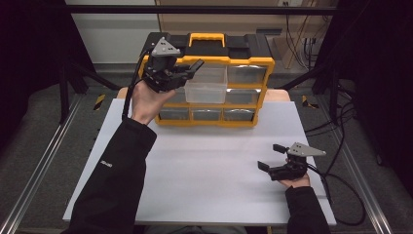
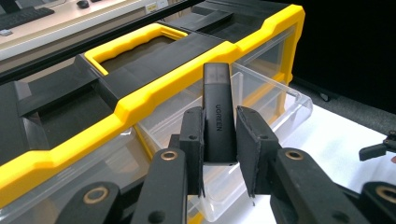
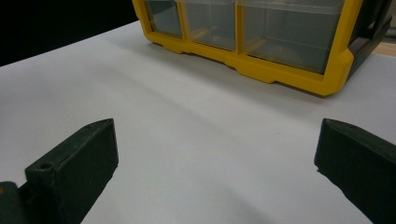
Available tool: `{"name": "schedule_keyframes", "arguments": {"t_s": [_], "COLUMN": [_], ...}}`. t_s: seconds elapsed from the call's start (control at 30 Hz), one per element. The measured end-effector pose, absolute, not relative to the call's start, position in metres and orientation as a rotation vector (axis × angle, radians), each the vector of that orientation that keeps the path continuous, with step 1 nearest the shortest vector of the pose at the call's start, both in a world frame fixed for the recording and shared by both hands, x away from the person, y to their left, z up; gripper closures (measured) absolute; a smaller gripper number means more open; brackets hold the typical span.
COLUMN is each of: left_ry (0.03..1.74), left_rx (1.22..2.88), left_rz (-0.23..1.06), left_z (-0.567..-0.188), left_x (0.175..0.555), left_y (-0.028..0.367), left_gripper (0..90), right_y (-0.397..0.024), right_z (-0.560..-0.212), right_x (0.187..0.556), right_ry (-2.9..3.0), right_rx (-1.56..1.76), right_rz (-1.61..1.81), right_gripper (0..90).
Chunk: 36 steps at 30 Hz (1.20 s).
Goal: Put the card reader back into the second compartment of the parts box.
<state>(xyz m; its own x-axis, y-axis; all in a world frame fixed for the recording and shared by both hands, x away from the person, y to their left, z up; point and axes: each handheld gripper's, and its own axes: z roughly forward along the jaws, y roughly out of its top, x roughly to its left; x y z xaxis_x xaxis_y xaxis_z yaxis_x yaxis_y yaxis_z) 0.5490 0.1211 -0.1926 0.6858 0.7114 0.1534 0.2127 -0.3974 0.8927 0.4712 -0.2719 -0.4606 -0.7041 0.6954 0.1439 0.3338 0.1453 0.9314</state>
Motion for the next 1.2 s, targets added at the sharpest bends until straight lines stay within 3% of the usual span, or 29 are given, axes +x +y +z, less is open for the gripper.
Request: {"name": "schedule_keyframes", "arguments": {"t_s": [1.2], "left_ry": [0.748], "left_rx": [2.001], "left_rz": [0.632], "left_z": [-0.212], "left_x": [0.576], "left_y": [0.11], "left_gripper": [71.9], "right_y": [-0.272], "right_z": [-0.46], "right_x": [0.471], "right_ry": [2.107], "right_rx": [0.993], "right_rz": [1.58], "right_gripper": [0.2]}}
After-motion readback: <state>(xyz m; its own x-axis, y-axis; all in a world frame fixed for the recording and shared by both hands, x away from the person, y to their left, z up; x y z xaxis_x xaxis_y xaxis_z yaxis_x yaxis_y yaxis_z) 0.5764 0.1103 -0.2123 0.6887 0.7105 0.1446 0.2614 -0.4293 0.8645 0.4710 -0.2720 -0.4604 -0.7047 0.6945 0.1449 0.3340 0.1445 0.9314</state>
